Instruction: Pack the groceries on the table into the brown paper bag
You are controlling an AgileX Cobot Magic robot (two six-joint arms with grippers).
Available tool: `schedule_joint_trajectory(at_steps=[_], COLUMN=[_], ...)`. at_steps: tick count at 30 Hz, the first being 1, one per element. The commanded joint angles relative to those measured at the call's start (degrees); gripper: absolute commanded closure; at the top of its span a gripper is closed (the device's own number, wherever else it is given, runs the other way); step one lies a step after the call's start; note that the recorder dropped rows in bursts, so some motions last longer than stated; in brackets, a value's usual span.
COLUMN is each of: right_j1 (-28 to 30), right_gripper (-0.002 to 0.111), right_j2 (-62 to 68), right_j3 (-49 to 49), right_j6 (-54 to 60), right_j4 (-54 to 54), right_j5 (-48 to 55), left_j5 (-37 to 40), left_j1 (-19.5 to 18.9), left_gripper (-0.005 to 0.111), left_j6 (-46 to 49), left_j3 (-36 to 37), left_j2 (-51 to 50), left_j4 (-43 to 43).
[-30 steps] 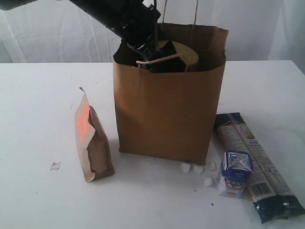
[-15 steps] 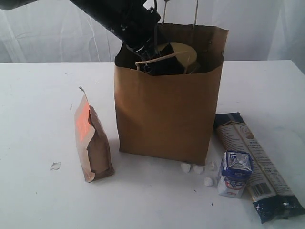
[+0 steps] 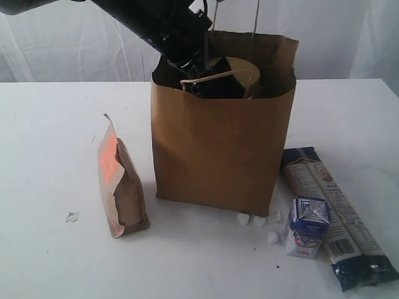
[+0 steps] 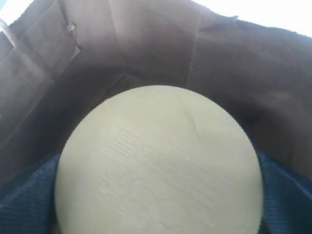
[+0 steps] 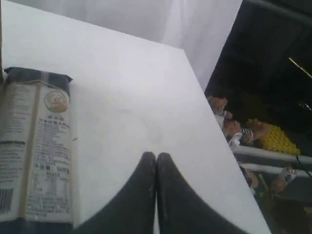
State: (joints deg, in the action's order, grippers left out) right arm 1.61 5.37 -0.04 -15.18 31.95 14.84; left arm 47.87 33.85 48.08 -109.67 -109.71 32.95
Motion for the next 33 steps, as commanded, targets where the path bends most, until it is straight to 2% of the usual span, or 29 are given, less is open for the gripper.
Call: schedule_joint_trajectory(at_steps=[1,3,8,9,10,12,14,15,16,19,20,28,33], right_j1=[0.14,0.14,0.14,0.14,0.14,0.14,0.14,0.14,-0.40,-1.82,-1.82,-1.61,-1.61], right_gripper=[0.108,0.108,0.108,0.108,0.108,0.108,0.108,0.108,0.108,0.108,0.108,0.108,0.108], right_j2=[-0.30,0.49,8.22,10.57,18.16,26.04,34.76,38.23,43.65,54.35,57.04,78.61,88.62], right_j3=[0.04,0.04,-7.35,-9.59,-16.72,-25.15,-36.34,-40.98,-47.40,-57.90,-60.28,-74.89,-77.38], right_j6=[-11.08,-10.38,-11.06,-12.26,-16.45,-22.39,-36.98,-46.40,-62.94,-99.84,-104.22,-102.90,-104.59], right_j4=[-3.71,-9.83,-30.38,-31.95,-30.86,-23.09,-2.14,8.76,27.32,65.25,68.00,68.00,68.00], right_j5=[-30.56,-47.99,-47.50,-48.37,-51.57,-54.16,-52.47,-50.95,-48.80,-47.20,-49.29,-80.83,-84.81], left_j5=[0.15,0.15,0.04,0.04,-0.58,-1.75,-3.26,-3.64,-3.77,-3.76,-3.76,-2.34,-1.72], left_j1=[0.13,0.13,0.13,0.13,0.13,0.13,0.13,0.13,0.13,0.13,0.13,0.13,0.13], left_gripper=[0.001,0.001,0.001,0.001,0.001,0.001,0.001,0.001,0.001,0.001,0.001,0.001,0.001], left_j6=[-0.11,-0.11,-0.11,-0.11,-0.11,-0.11,-0.11,-0.11,-0.11,-0.11,-0.11,-0.11,-0.11], left_j3=[-0.12,-0.12,-0.12,-0.12,-0.12,-0.12,-0.12,-0.12,-0.12,-0.12,-0.12,-0.12,-0.12], left_j2=[0.25,0.25,0.25,0.25,0.25,0.25,0.25,0.25,0.25,0.25,0.25,0.25,0.25], left_j4=[1.23,1.23,1.23,1.23,1.23,1.23,1.40,1.55,1.52,1.30,1.30,1.29,1.29])
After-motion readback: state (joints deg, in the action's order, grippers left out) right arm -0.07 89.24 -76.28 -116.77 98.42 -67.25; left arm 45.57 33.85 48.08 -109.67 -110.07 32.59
